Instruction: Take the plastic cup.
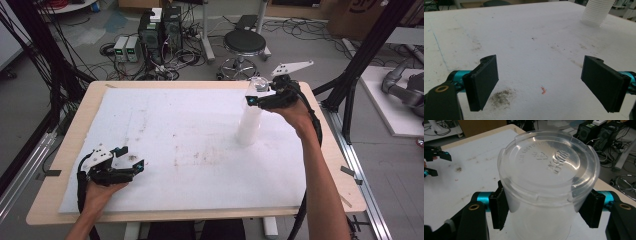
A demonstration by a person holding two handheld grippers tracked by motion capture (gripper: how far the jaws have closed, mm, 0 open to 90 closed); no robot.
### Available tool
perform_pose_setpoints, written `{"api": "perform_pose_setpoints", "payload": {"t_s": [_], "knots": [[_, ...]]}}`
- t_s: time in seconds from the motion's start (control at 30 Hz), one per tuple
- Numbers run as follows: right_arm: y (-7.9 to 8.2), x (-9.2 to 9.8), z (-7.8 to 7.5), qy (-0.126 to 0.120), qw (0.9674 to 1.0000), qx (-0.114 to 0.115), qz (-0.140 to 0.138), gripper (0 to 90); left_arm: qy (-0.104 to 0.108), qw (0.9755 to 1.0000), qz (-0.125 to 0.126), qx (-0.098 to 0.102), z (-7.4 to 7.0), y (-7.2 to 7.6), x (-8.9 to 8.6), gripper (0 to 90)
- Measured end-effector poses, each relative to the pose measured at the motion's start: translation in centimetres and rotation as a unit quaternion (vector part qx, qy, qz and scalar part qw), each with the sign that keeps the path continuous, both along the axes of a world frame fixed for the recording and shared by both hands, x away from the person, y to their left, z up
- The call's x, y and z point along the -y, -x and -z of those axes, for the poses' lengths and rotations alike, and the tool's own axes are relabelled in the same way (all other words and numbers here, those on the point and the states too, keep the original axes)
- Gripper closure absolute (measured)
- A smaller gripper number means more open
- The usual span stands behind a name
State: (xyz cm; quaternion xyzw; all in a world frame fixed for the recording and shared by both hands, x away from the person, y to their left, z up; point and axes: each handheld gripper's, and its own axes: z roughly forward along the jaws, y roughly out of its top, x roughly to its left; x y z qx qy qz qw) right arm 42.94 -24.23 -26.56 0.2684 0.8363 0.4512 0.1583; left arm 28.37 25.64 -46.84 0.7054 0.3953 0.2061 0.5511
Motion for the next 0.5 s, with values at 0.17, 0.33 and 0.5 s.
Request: {"api": "perform_pose_setpoints", "payload": {"t_s": [0.17,0.33,0.5], "knots": [[0.3,-0.2,-1.5,-0.001,0.9999,0.012,0.002,34.5,-0.003,1.0,0.001,0.001,0.0,0.0,0.0,14.2],[0.6,-0.2,-1.9,0.001,0.9999,0.016,-0.003,34.9,-0.001,1.0,0.002,0.001,0.0,0.0,0.0,14.2],[1.0,-0.3,-2.1,-0.003,0.9997,0.021,-0.01,34.9,-0.002,1.0,0.001,-0.002,0.0,0.0,0.0,14.2]]}}
